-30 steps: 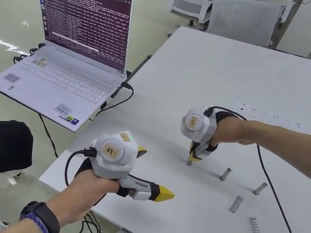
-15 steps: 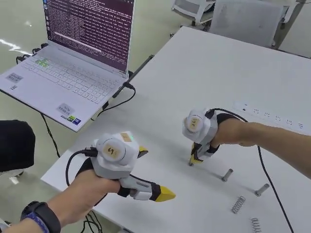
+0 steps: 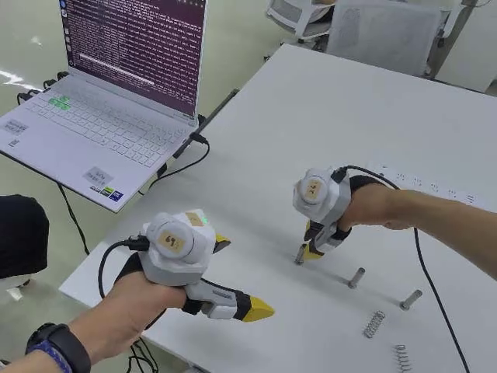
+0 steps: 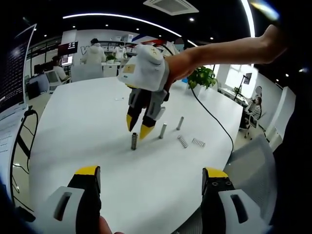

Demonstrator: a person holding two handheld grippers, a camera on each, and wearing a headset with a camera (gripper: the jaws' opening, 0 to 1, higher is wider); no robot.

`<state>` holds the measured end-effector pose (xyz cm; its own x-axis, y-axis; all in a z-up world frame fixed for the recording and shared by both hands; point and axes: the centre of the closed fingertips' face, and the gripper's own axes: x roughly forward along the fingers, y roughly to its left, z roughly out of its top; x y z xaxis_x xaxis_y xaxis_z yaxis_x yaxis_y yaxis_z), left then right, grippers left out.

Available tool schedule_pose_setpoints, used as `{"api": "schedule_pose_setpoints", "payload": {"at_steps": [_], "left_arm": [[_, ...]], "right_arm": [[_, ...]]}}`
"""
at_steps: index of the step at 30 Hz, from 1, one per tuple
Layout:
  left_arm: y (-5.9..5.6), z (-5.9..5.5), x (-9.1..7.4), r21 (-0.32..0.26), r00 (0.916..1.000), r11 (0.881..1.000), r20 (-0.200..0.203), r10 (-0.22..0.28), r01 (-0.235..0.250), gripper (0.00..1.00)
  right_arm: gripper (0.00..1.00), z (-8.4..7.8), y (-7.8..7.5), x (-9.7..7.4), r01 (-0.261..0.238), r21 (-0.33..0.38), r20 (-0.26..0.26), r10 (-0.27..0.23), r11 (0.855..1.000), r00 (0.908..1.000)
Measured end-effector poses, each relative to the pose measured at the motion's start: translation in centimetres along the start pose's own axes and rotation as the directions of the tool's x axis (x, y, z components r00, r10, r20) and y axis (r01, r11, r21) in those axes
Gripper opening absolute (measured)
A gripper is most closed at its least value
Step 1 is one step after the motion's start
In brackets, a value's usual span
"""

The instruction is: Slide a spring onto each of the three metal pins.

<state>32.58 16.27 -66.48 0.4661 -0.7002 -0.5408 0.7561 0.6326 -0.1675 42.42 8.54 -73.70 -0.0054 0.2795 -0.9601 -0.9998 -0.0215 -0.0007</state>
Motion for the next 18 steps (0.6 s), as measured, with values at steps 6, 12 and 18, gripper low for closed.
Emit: {"api": "schedule_pose_setpoints", "payload": {"at_steps": [6,12,18], "left_arm": [[-0.1,0.2,0.0,-0.001,1.0,1.0,0.005,-0.001,0.001,0.83],[-0.2,0.3,-0.1,0.001,1.0,1.0,0.007,-0.002,0.002,0.83],[-0.4,0.3,0.0,0.005,1.0,1.0,0.006,-0.006,0.006,0.83]], "right_arm": [[0.23,0.1,-0.2,-1.2,0.024,0.041,0.046,-0.026,0.999,0.9986],[0.26,0.4,-0.3,-2.4,0.041,0.107,0.111,-0.053,0.993,0.9924],[0.29,0.0,-0.1,-3.5,0.054,0.159,0.154,-0.079,0.986,0.9849]]}}
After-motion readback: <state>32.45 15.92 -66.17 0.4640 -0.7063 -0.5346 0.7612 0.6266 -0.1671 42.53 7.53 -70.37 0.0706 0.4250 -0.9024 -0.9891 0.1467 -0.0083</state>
